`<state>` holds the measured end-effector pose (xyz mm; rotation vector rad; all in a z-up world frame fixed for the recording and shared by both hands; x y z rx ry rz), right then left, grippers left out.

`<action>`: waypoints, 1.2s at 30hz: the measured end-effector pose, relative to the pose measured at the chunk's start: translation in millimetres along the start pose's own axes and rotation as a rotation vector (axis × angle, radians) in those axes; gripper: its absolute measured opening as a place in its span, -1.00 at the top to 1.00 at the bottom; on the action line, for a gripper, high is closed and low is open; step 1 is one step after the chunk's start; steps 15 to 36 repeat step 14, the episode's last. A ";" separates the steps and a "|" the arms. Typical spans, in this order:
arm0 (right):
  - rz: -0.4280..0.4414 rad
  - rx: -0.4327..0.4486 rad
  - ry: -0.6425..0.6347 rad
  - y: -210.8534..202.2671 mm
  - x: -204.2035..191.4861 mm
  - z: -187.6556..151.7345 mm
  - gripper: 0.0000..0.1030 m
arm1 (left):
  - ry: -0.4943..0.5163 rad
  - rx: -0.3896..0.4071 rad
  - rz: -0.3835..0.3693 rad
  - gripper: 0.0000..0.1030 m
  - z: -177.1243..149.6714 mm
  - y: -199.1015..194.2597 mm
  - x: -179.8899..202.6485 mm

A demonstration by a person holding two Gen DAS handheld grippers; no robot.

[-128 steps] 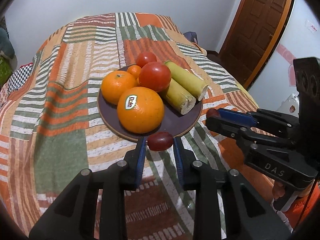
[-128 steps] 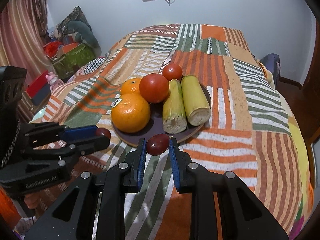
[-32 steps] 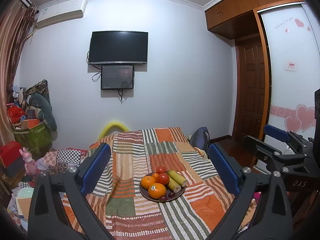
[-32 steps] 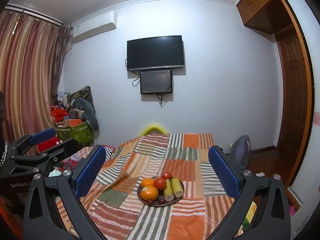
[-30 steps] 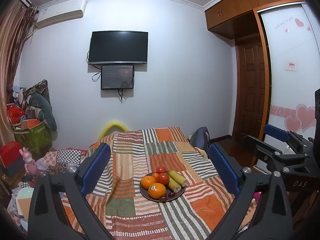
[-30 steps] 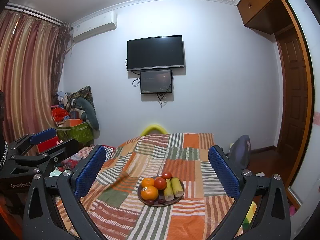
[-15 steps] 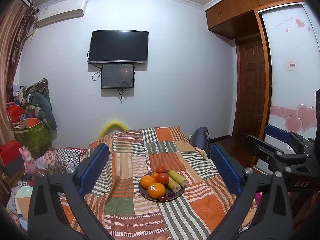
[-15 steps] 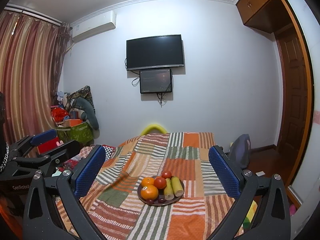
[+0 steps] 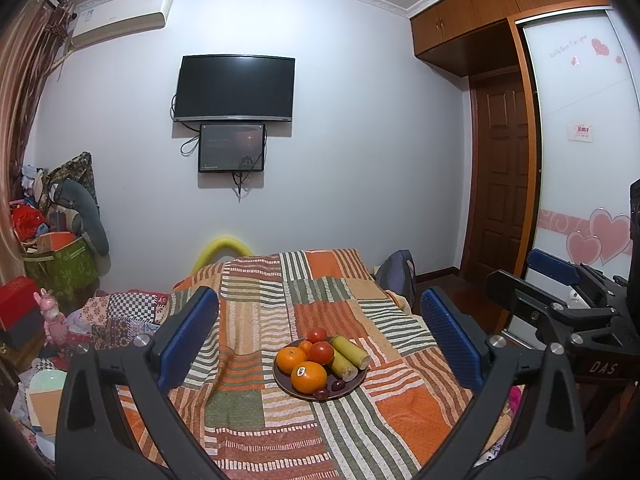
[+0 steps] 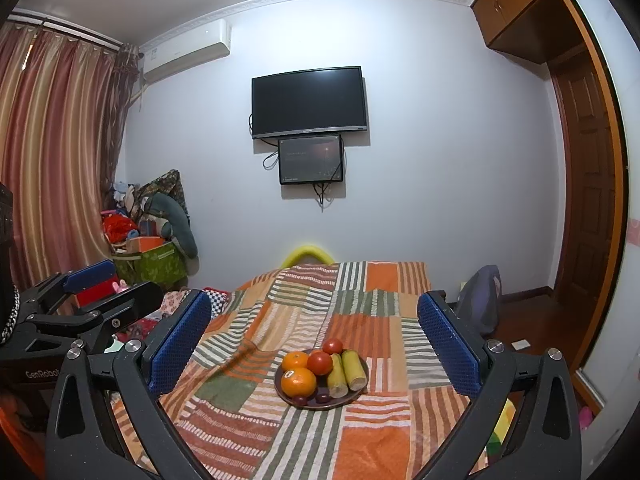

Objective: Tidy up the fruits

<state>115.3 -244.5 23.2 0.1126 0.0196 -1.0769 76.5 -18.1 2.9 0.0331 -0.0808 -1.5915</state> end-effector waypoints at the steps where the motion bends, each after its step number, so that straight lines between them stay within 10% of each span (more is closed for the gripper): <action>1: 0.000 -0.001 0.001 -0.2 0.0 -0.2 -1.00 | 0.000 -0.001 -0.001 -0.99 -0.1 0.4 -0.1; 36: -0.010 -0.021 0.014 5.2 4.1 -5.1 -1.00 | -0.005 -0.018 -0.015 -0.99 -7.1 6.9 -0.7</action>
Point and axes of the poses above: each gripper's, at about its wrist camera, not at the fingertips, and y roughly the way its jaws point, x to its right, z to its top, the point moved 5 cm from there along y, roughly the way its jaws point, and after that the axes turned 15 degrees about x, right-handed, at the moved point
